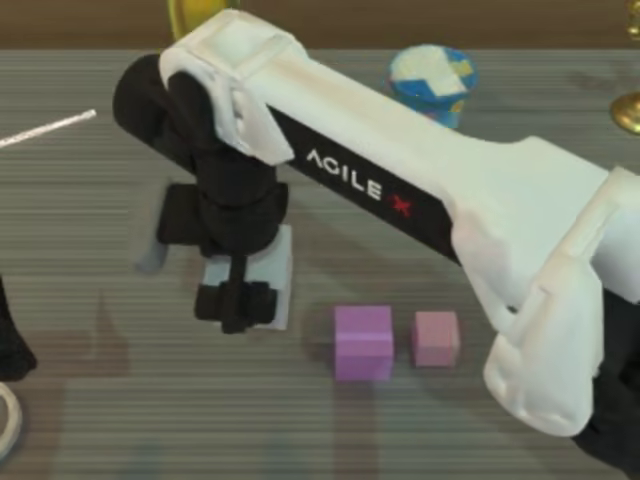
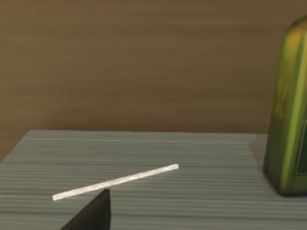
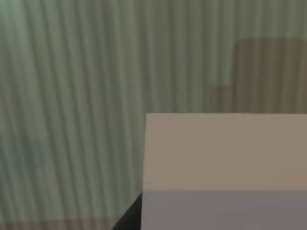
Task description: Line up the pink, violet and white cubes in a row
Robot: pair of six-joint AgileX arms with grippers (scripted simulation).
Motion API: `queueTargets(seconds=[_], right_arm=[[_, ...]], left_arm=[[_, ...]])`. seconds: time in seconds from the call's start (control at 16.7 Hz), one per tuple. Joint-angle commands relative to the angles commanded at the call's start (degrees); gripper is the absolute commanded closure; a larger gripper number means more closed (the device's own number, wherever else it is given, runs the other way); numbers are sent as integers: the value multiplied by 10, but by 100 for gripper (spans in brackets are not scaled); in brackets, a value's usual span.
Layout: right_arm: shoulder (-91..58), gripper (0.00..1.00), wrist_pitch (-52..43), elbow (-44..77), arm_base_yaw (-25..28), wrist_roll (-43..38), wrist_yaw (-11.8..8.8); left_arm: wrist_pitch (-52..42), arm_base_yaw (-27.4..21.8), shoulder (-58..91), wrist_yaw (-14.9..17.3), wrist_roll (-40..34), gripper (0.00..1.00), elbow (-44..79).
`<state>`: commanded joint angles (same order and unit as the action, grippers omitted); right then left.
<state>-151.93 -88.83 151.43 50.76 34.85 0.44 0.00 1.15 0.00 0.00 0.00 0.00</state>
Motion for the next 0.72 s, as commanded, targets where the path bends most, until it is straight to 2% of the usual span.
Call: queueTargets(seconds=[0.12, 0.42, 0.72], right_arm=[[-10, 100, -13, 21, 18, 15, 0], [-8, 100, -11, 19, 17, 13, 0], [8, 100, 64, -70, 17, 14, 0]], left_arm=[[0, 0, 0, 0, 0, 0, 0], [0, 0, 0, 0, 0, 0, 0], [0, 0, 0, 0, 0, 0, 0]])
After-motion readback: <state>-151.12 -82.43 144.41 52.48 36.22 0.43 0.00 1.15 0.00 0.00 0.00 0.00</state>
